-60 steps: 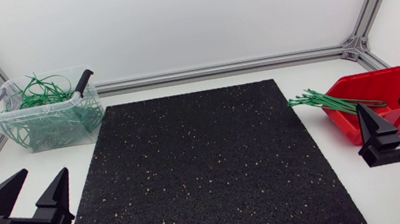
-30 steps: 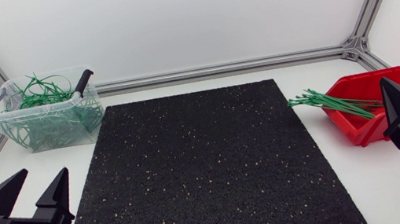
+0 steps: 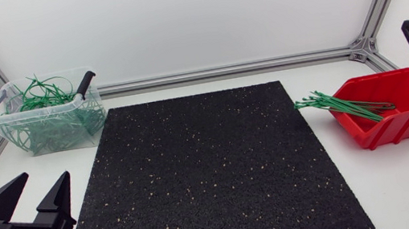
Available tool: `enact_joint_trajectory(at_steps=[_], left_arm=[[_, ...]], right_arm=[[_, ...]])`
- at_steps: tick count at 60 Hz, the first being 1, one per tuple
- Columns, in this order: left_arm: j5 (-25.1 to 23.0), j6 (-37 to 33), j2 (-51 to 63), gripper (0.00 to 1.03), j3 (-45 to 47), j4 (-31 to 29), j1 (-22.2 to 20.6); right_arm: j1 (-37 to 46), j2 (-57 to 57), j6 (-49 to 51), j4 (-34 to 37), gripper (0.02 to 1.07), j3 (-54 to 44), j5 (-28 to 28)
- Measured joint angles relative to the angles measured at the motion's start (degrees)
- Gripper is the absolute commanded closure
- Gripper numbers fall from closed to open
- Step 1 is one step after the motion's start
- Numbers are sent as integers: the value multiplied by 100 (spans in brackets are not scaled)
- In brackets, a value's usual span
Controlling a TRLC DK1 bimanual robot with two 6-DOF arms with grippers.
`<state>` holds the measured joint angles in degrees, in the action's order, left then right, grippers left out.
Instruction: Take a green cable tie from the red box, thread the tail through the head to close it, then place it in the transparent bin on the left.
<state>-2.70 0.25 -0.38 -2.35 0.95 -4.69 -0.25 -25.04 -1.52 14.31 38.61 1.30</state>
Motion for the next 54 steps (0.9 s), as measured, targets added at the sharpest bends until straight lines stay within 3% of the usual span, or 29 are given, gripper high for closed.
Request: enact_joint_trajectory(at_steps=[13,21,32,39,54], left_arm=[[0,0,0,4,0,0,0],[0,0,0,4,0,0,0],[0,0,0,4,0,0,2],[0,0,0,4,0,0,2],[0,0,0,4,0,-2,2]], right_arm=[[52,-1266,114,614,7,1259,-214],[503,-2168,219,1200,7,1978,-1060],[756,-3237,780,2074,7,2879,-1397],[942,-3849,1464,2573,7,3368,-2011],[1080,-5099,2653,3705,7,4323,-1980]])
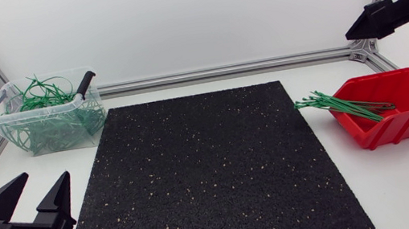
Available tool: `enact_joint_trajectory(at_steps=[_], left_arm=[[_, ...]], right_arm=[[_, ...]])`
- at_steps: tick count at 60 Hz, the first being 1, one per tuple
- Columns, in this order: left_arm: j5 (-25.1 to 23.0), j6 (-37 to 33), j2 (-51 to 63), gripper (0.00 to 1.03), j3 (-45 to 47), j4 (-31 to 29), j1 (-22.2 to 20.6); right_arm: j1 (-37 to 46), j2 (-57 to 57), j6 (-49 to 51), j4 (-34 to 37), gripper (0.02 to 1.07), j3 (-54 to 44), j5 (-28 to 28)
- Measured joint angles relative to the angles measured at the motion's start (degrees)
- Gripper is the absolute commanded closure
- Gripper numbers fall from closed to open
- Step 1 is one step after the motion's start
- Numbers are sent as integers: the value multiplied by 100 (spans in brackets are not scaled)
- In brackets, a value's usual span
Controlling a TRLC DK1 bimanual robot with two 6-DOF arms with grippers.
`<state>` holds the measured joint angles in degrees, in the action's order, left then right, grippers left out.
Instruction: Take a green cable tie from the red box, thread the tail through the head to close it, then place it in the transparent bin on the left.
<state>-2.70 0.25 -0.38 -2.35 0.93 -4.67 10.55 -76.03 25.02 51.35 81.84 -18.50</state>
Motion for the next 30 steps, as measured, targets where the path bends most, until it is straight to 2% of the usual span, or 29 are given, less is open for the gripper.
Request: enact_joint_trajectory(at_steps=[13,30], left_arm=[[0,0,0,4,0,0,-2],[0,0,0,4,0,-2,-2]], right_arm=[[0,-1158,1360,1121,13,968,142],[-151,-1917,2992,1580,13,1239,562]])
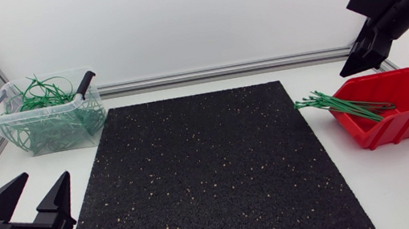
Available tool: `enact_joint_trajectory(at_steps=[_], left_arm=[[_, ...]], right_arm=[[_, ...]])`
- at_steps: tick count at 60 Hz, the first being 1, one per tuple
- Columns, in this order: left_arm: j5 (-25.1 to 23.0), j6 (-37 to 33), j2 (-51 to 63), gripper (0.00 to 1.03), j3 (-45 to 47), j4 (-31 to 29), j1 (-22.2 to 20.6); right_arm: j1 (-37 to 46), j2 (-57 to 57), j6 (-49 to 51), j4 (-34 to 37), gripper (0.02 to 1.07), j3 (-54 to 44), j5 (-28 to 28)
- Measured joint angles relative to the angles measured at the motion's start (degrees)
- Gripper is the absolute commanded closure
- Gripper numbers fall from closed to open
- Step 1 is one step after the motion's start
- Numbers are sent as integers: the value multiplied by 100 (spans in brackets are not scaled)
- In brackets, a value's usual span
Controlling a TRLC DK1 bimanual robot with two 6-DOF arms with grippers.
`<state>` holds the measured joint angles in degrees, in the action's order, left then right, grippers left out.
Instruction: Take a green cable tie from the red box, thread the tail through the head to close it, then place it in the transparent bin on the left.
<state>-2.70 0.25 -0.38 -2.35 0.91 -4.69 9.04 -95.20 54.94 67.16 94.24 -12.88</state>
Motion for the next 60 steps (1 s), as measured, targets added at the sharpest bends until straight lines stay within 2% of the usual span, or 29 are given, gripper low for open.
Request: enact_joint_trajectory(at_steps=[13,29,31,36,49,60], left_arm=[[0,0,0,4,0,0,0],[0,0,0,4,0,0,0],[0,0,0,4,0,0,0],[0,0,0,4,0,0,0],[0,0,0,4,0,0,0],[0,0,0,4,0,0,0]], right_arm=[[-72,-238,1123,33,14,0,234],[-151,-393,1888,-31,21,-160,407],[-184,-393,1963,-85,21,-247,415],[-273,-393,2124,-291,30,-472,431],[-605,-382,2315,-859,30,-1204,590],[-752,-369,2334,-1263,30,-1447,634]])
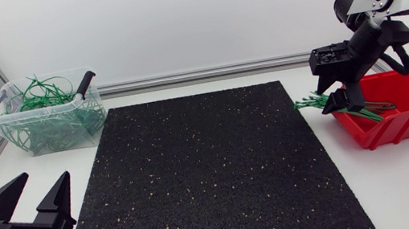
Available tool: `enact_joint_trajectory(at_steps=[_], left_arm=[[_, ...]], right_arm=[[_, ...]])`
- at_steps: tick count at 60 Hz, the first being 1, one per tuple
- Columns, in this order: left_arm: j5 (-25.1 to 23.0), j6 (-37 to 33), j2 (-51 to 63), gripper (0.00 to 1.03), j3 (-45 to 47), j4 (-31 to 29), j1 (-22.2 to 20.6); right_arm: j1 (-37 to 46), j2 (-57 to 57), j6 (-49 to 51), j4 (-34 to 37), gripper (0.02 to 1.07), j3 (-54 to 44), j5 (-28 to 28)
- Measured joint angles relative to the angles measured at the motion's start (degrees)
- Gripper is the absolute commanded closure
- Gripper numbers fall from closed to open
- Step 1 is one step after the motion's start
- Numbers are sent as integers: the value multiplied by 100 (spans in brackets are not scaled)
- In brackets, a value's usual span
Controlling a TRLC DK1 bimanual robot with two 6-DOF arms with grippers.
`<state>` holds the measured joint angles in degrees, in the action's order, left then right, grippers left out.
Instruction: Take a green cable tie from the red box, thread the tail through the head to close it, then place it in the transparent bin on the left.
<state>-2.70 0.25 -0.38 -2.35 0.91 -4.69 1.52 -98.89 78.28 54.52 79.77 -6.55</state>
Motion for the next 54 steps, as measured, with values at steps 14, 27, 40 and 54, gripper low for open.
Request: enact_joint_trajectory(at_steps=[14,27,40,54], left_arm=[[20,0,0,4,0,-2,0],[20,0,0,4,0,-2,0],[20,0,0,4,0,-2,0],[22,0,0,4,0,-2,0]], right_arm=[[-269,55,-2,-601,30,-348,44],[-374,55,-4,-968,44,-514,81],[-461,52,-26,-1222,45,-527,85],[-496,52,-26,-1416,49,-654,142]])
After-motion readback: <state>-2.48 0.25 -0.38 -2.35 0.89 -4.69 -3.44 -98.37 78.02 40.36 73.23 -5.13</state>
